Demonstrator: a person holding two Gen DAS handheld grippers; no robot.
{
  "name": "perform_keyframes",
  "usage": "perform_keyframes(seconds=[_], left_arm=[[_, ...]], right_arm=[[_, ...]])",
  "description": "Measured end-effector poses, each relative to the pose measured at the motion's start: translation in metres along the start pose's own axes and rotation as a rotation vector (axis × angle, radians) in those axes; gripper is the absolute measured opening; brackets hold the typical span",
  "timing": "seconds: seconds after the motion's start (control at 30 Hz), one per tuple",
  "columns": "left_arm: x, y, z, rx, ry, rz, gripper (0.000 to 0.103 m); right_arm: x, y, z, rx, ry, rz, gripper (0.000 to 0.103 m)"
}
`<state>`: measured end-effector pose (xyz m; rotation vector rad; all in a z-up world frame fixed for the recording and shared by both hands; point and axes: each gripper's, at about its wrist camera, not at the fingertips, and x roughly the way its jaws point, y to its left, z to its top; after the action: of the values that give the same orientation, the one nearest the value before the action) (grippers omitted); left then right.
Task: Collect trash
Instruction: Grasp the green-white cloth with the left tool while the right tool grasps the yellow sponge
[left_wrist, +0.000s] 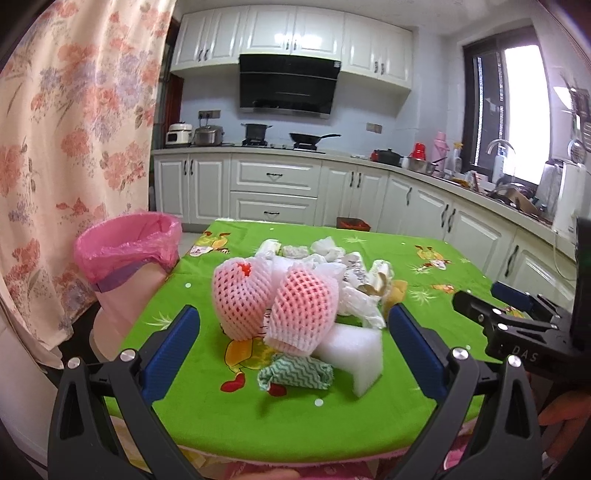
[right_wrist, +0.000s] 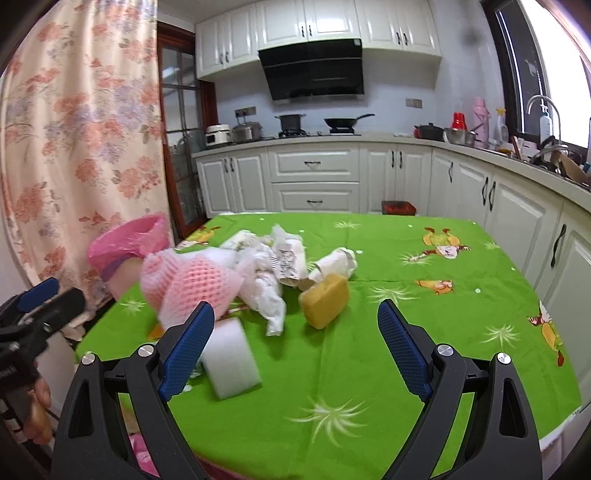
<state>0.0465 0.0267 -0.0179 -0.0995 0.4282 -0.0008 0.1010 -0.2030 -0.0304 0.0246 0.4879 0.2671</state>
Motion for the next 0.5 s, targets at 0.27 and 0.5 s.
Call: perform_keyframes(seconds=[0.27, 0.5], left_arm=[[0.044, 0.019, -0.012, -0.072, 0.063, 0.059, 0.098], [0.08, 0.032, -0.036, -0.051, 0.161, 0.074, 0.098]], right_arm=[[0.051, -0.035, -0.004, 0.061, 0.083, -0.059, 0.084], [0.094, -0.041, -0.013, 0.075, 0.165, -0.048, 0.084]])
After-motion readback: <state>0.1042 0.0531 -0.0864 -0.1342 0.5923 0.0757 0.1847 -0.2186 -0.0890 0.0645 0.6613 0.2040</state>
